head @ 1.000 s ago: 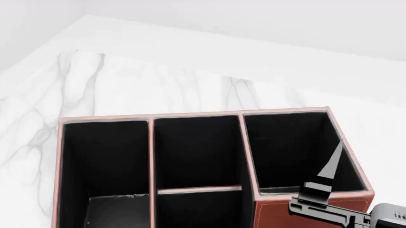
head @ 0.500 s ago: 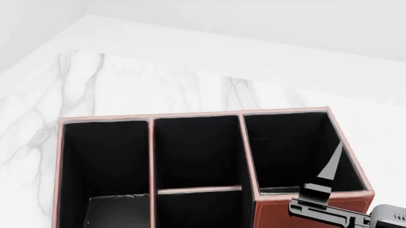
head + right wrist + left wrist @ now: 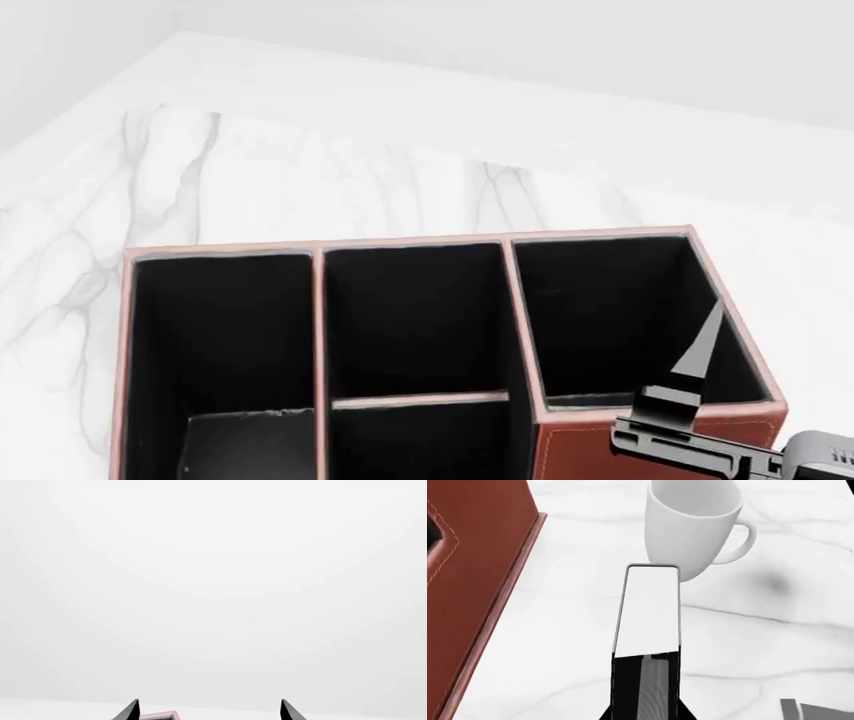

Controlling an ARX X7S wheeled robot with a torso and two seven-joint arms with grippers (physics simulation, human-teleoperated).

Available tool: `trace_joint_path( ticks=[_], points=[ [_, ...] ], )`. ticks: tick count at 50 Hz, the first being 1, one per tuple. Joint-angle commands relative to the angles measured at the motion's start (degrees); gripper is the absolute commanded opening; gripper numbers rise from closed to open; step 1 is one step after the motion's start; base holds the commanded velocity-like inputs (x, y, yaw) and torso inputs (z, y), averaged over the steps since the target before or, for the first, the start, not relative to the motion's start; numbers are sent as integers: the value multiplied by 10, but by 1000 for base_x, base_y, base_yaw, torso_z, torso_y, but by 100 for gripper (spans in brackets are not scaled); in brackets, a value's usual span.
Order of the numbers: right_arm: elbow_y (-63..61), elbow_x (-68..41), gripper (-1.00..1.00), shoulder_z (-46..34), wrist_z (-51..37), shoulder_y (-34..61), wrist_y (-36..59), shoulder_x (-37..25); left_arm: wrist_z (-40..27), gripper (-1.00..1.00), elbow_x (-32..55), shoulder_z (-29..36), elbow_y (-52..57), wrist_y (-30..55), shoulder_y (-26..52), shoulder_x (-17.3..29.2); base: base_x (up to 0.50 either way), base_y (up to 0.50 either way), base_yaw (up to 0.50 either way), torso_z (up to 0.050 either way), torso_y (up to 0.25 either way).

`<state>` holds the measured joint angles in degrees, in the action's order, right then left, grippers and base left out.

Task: Pick up the book and place it in the front compartment of the caddy.

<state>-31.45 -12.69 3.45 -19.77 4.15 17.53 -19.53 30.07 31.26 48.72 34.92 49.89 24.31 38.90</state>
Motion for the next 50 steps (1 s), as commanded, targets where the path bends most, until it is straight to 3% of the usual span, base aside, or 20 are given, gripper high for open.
trace_joint_path(
  ticks=[1, 16, 29, 41, 50],
  points=[
    [0, 6, 100, 12, 13, -1, 1, 9, 0, -100, -68, -6, 3, -29, -5, -12, 0, 0, 0, 0, 0],
    [-3, 5, 100, 6, 12, 0, 2, 5, -9, -100, -28, -66, 128, 30, 64, 20, 0, 0, 0, 0, 0],
    [-11, 9, 100, -2, 11, 4, 12, -2, -7, -100, 50, -133, 189, 99, 135, 17, 0, 0, 0, 0, 0],
    [-21, -3, 100, -6, 15, -6, 11, -1, 9, -100, 56, -125, 207, 131, 220, 13, 0, 0, 0, 0, 0],
    [-15, -4, 100, -2, 12, -5, 5, -2, 19, -100, 10, -95, 174, 116, 287, 2, 0, 0, 0, 0, 1]
  ],
)
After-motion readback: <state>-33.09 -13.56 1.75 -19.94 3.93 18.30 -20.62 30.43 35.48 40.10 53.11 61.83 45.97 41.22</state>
